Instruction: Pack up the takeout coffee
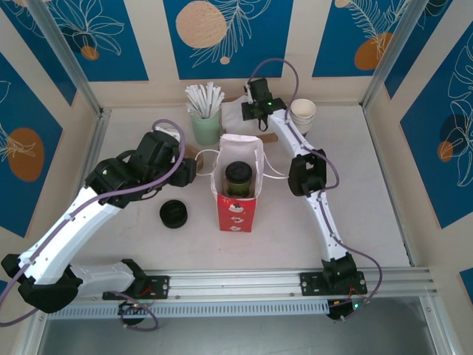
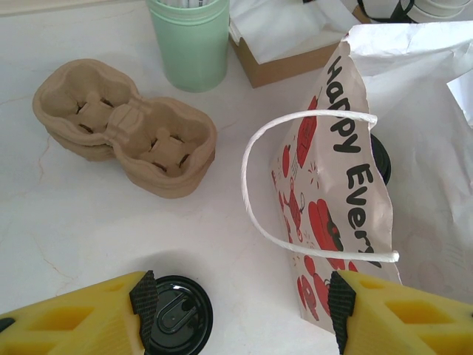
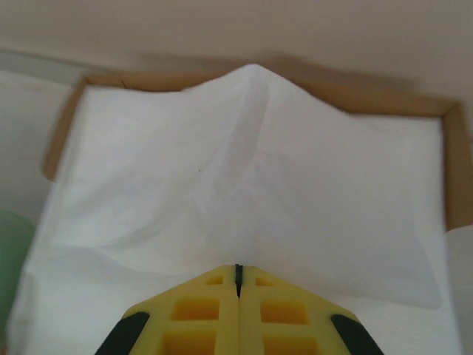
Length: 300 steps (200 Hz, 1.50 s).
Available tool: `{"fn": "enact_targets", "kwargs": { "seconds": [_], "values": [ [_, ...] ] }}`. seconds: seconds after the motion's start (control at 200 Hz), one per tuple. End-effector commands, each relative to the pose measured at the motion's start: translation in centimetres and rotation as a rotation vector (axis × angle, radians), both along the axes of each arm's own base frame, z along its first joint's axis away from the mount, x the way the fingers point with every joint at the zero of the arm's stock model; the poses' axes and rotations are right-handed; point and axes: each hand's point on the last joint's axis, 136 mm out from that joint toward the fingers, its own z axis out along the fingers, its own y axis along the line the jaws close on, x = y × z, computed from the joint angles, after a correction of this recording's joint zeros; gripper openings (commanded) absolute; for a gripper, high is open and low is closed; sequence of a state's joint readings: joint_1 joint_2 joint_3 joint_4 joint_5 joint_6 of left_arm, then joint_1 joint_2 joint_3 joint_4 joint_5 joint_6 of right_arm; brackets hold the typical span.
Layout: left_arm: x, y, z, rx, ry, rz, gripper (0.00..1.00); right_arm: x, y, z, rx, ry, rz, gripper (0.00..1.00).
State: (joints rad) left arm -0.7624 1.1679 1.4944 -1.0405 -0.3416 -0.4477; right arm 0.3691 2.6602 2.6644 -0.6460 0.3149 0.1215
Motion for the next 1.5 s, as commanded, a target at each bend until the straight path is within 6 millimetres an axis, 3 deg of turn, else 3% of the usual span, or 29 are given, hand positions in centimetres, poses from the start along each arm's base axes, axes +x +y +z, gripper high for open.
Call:
{"fn": "enact_targets", "kwargs": {
  "seconds": [0.0,0.22,0.395,0.645,0.865,1.005,1.12,1.315,1.495],
  "values": [
    [-0.7,0.4,0.0,-0.012,0.007,0.005,0.64,-1.0,0.4,9.6,0.049,-0.142,0.008,0.0],
    [-1.0,0.5,0.3,-0.031,-0.01,-0.009,0.65,-3.0,-0.1,15.7,0.076,-0.205,-0.005,0.0],
    [-1.1,0.3,0.3,-0.038,-0.017,-0.027,0.65,-5.9,-0.1,21.2,0.098,-0.257,0.004,0.0],
    [-1.0,-0.3,0.6,-0.07,-0.048,-0.048,0.65,-12.4,-0.2,28.4,0.125,-0.297,0.048,0.0],
    [-0.9,-0.6,0.3,-0.077,-0.047,-0.056,0.65,-19.3,-0.9,32.9,0.104,-0.31,0.065,0.0],
    [-0.9,-0.6,0.0,-0.08,-0.05,-0.056,0.65,-23.7,-1.5,34.4,0.094,-0.309,0.068,0.0],
    [-0.9,-0.6,-0.3,-0.085,-0.05,-0.054,0.65,-27.1,-2.1,34.5,0.088,-0.284,0.069,0.0],
    [-0.9,-0.4,-0.6,-0.081,-0.052,-0.047,0.65,-32.1,-2.9,33.3,0.032,-0.242,0.061,0.0],
    [-0.9,-0.2,-0.9,-0.066,-0.057,-0.042,0.66,-35.0,-3.9,30.8,-0.035,-0.18,0.037,0.0]
  ]
}}
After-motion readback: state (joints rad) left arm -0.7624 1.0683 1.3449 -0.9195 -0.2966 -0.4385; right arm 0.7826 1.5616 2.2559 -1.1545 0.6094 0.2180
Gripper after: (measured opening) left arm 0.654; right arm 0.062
